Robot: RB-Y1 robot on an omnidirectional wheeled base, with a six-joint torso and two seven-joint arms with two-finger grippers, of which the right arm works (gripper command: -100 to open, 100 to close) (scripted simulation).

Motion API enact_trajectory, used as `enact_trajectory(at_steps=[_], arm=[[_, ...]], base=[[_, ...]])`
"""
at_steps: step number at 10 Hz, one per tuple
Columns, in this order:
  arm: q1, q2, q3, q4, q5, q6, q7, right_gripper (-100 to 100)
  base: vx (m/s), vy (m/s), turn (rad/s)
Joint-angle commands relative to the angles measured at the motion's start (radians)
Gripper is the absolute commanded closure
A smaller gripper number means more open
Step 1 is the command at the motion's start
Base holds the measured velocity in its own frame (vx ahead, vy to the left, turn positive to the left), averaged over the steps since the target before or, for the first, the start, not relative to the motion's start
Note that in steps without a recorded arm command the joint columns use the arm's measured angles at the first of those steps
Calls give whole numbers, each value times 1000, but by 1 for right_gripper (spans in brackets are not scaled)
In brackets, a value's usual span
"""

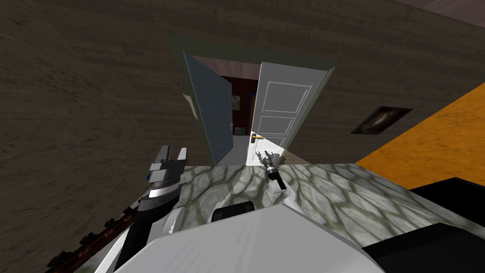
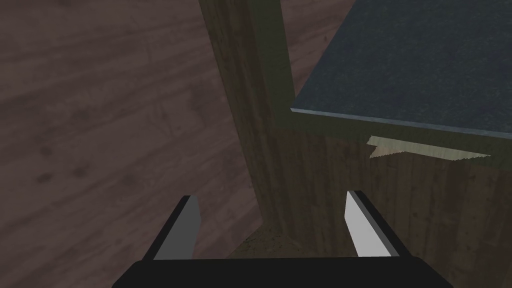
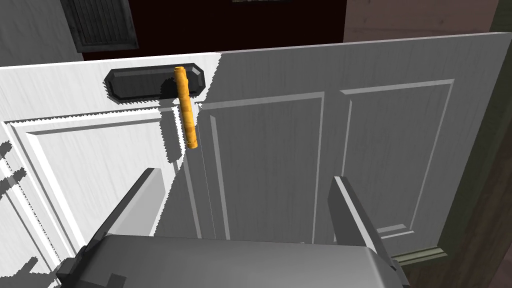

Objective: Push the door open

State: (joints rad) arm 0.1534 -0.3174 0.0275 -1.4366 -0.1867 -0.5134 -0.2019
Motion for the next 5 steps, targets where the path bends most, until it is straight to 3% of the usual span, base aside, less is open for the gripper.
enact_trajectory(at_steps=[1, 3, 5], arm=[[-21, -13, -1, 45, -8, -3, -3, -100], [-52, -37, -3, 104, -22, -5, -10, -100], [-68, -48, -4, 141, -29, -5, -14, -100]], base=[[68, 3, 36], [91, 6, 69], [66, -3, 26]])
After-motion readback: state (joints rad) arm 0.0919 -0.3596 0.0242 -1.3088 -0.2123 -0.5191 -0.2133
